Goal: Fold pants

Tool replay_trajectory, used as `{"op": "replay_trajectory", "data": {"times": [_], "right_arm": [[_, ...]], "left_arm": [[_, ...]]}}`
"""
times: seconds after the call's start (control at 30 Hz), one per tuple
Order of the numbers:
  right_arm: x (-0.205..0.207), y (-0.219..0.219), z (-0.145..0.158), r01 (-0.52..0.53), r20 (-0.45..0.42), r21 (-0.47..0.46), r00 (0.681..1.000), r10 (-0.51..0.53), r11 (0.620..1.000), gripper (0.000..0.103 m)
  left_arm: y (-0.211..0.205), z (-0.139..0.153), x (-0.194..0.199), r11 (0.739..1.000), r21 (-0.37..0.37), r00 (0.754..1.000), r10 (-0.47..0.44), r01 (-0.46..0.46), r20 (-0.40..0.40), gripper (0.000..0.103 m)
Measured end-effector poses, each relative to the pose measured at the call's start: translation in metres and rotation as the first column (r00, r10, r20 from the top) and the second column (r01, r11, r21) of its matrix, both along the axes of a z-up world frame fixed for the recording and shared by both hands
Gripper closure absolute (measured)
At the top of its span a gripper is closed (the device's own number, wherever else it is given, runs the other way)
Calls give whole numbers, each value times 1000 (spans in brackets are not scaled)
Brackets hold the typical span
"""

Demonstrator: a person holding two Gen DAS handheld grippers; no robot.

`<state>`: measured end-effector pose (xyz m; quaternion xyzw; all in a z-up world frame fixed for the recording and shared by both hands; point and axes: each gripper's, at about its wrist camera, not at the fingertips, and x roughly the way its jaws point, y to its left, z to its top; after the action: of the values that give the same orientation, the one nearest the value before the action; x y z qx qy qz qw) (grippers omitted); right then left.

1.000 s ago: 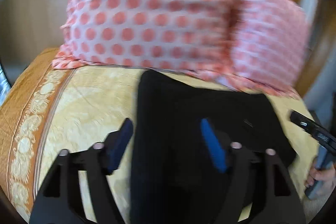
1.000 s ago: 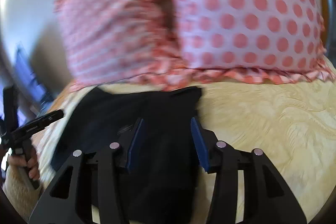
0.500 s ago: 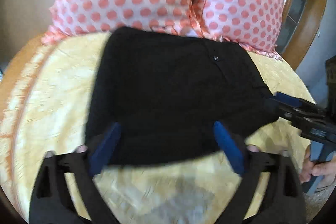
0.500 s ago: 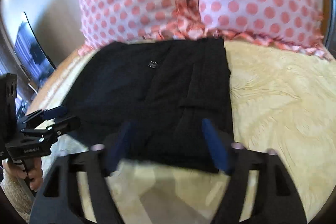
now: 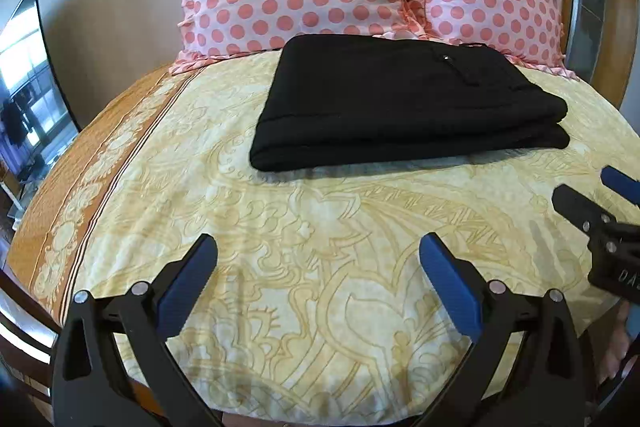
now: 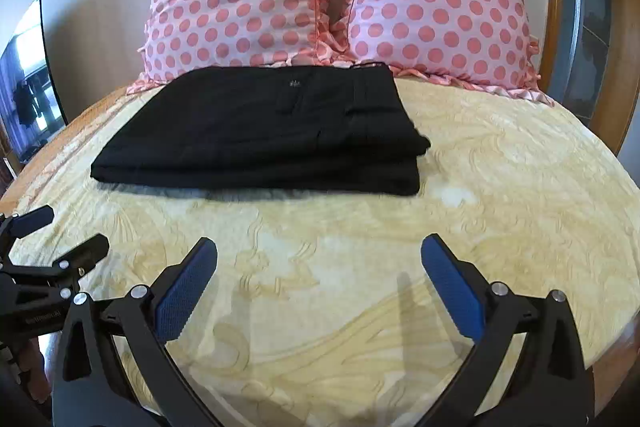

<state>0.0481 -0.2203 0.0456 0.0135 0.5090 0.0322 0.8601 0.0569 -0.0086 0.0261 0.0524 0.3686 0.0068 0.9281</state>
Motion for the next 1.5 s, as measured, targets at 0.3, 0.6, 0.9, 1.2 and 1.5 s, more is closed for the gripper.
{"op": "replay_trajectory", "data": {"times": [0.3, 0.6, 0.9, 1.2, 1.5], "right_arm": [[-10, 6, -13, 6, -20, -23, 1000, -7, 1000, 1], [-19, 7, -15, 24, 39, -25, 999, -23, 999, 1], [-20, 7, -15, 29, 50, -26, 998, -28, 999, 1], [-20, 7, -16, 30, 49, -27, 998, -29, 999, 1], [-20, 8, -16, 31, 50, -28, 998, -30, 999, 1]], "left_arm": [[8, -9, -2, 998, -56, 1000, 0, -1, -7, 2], [10, -13, -7, 997, -71, 998, -17, 21, 55, 2], [10, -14, -8, 997, -71, 998, -20, 25, 63, 2], [10, -14, -8, 997, -72, 998, -20, 25, 63, 2], [10, -14, -8, 997, -72, 998, -20, 24, 63, 2]]}}
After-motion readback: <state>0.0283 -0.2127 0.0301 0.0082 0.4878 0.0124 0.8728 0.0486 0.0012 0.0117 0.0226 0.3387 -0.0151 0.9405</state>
